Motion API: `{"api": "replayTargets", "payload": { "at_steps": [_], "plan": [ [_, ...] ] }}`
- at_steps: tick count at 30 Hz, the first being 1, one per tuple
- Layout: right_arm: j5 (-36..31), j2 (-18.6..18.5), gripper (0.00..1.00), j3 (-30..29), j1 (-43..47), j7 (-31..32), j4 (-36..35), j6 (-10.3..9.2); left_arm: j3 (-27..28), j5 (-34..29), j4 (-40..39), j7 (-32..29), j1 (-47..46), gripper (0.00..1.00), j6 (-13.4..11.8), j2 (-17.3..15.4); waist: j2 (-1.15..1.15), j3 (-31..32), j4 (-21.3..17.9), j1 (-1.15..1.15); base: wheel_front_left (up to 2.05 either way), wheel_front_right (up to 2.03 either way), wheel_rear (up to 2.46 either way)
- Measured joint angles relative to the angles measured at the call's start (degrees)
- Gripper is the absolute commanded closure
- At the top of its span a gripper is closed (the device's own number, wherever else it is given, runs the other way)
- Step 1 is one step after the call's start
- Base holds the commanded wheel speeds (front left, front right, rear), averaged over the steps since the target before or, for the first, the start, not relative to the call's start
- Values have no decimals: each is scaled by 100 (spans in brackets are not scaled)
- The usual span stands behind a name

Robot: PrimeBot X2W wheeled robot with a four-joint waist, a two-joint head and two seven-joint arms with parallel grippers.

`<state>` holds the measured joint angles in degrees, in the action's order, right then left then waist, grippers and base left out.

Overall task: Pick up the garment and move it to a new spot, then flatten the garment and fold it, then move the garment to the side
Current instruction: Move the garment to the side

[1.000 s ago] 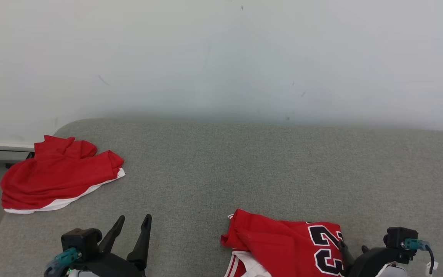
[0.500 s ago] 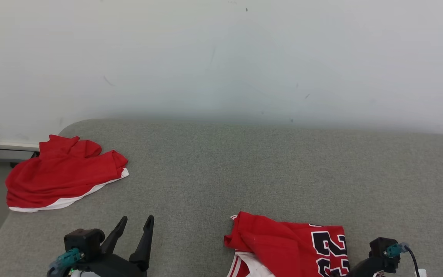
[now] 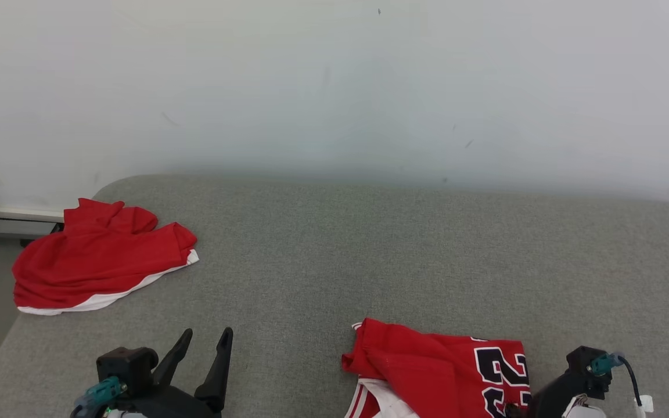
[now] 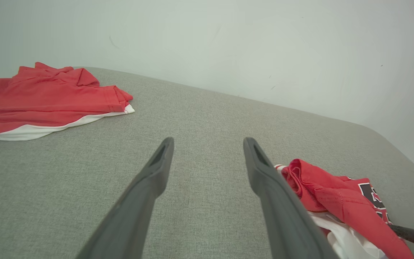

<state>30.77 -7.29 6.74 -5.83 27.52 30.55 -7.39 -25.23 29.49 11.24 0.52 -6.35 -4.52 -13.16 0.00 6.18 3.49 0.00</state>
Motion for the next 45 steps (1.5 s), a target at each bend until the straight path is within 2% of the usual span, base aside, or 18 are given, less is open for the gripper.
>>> {"api": "replayTargets", "payload": {
  "at_steps": [2, 3, 7, 13, 15, 16, 17, 18, 26, 31, 38, 45],
  "plan": [
    [-33, 20, 16, -58, -101, 82, 26, 0, 0, 0, -11, 0, -1, 0, 0, 0, 0, -17, 10, 0, 0, 0, 0],
    [-63, 26, 30, -83, -150, 120, 32, 0, 0, 0, -15, -4, -2, 0, 0, -1, 0, -26, 16, 0, 0, 0, 0],
    [-123, 42, 50, -213, -215, 268, 71, 0, -18, -4, -40, -49, -11, 0, 0, 4, 0, -67, 53, 0, 0, 0, 0],
    [-221, 88, 56, -463, -299, 458, 180, 0, -52, -4, -35, -56, -125, 0, 3, 26, 0, -126, 145, 0, 0, 0, 0],
    [-269, 104, 65, -494, -338, 520, 231, 0, -41, -4, -24, -56, -123, 0, 3, 16, 0, -142, 169, 0, 0, 0, 0],
    [-285, 116, 73, -509, -368, 550, 246, 0, -34, -4, -24, -56, -123, 0, 3, 12, 0, -148, 177, 0, 0, 0, 0],
    [-299, 126, 89, -530, -399, 588, 254, 0, -29, -4, -23, -56, -123, 0, 2, 12, 0, -152, 183, 0, 0, 0, 0],
    [-309, 130, 100, -539, -419, 621, 256, 0, -27, -4, -22, -56, -123, 0, 2, 12, 0, -155, 189, 0, 0, 0, 0],
    [-435, -19, 100, -458, -440, 858, 48, 0, -18, -4, -15, -55, -123, 0, 2, 15, 0, -155, 197, 0, 0, 0, 0],
    [-691, -617, 100, -482, -570, 954, -352, 0, -8, -2, -2, -51, -122, 0, 1, 18, 0, -147, 176, 0, 0, 0, 0],
    [-1180, -1436, 100, -990, -698, 983, -730, 0, 27, 5, 18, -25, -92, 0, -2, 18, 0, -112, 116, 0, 0, 0, 0],
    [-1628, -1683, 100, -1244, -945, 972, -1072, 0, 16, 12, -9, 3, -68, 0, -8, 33, 0, -96, 12, 0, 0, 0, 0]
  ]
}}
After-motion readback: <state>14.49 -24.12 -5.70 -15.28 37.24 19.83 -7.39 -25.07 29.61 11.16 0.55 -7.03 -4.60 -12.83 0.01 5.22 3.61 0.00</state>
